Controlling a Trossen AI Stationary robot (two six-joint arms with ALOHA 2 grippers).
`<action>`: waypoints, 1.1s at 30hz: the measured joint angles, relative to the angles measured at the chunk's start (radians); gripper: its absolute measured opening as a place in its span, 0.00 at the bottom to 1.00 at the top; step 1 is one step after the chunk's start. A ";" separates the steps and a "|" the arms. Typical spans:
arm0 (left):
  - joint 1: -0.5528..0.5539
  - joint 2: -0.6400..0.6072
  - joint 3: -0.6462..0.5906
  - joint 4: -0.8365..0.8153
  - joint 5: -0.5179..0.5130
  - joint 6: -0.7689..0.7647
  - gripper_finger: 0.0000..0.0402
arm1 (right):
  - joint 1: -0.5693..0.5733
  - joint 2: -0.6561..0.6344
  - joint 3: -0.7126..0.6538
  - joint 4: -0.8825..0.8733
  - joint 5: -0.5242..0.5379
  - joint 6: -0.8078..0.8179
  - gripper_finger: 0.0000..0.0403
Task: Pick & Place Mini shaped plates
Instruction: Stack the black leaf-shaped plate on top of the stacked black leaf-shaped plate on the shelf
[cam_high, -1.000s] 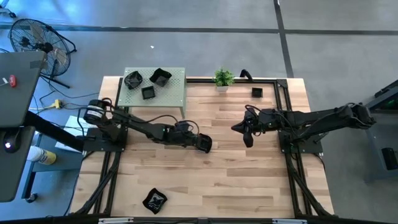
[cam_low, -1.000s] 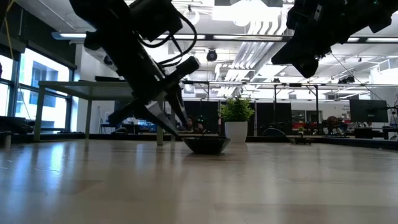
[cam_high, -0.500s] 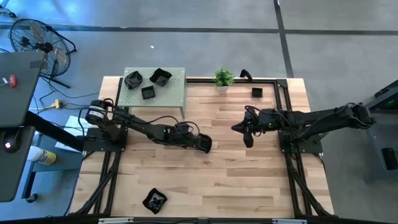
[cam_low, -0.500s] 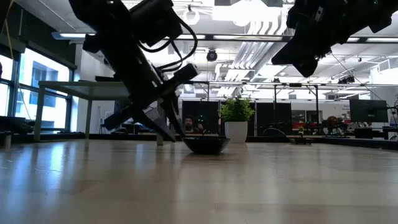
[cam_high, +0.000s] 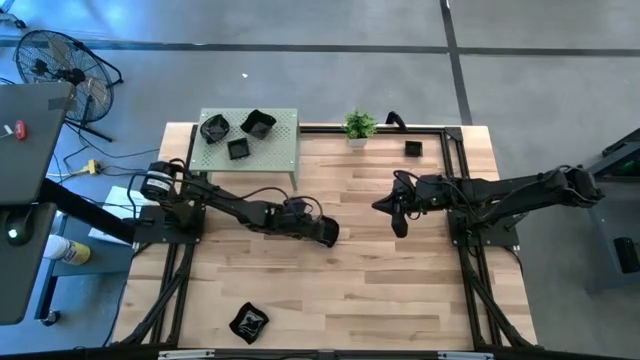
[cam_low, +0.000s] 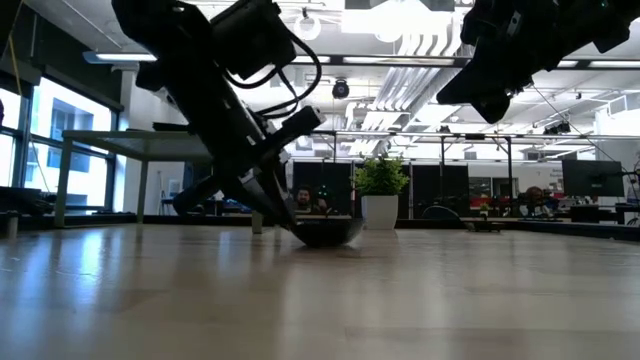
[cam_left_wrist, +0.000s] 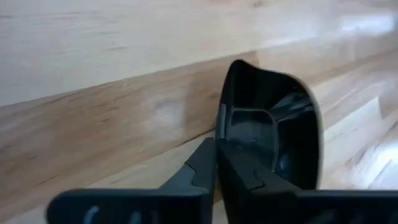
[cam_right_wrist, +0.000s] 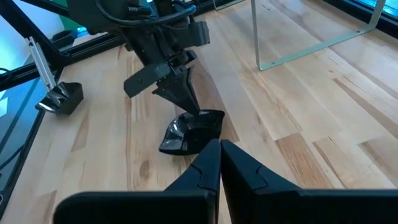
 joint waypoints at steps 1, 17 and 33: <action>0.000 -0.002 0.000 -0.001 0.010 0.013 0.02 | 0.000 0.000 0.000 0.000 0.000 0.000 0.02; 0.029 -0.356 0.000 -0.231 0.030 0.210 0.00 | 0.000 -0.001 0.000 0.003 -0.004 -0.021 0.02; 0.230 -0.635 0.000 -0.376 0.047 0.398 0.00 | 0.000 0.000 0.000 0.001 0.000 -0.019 0.02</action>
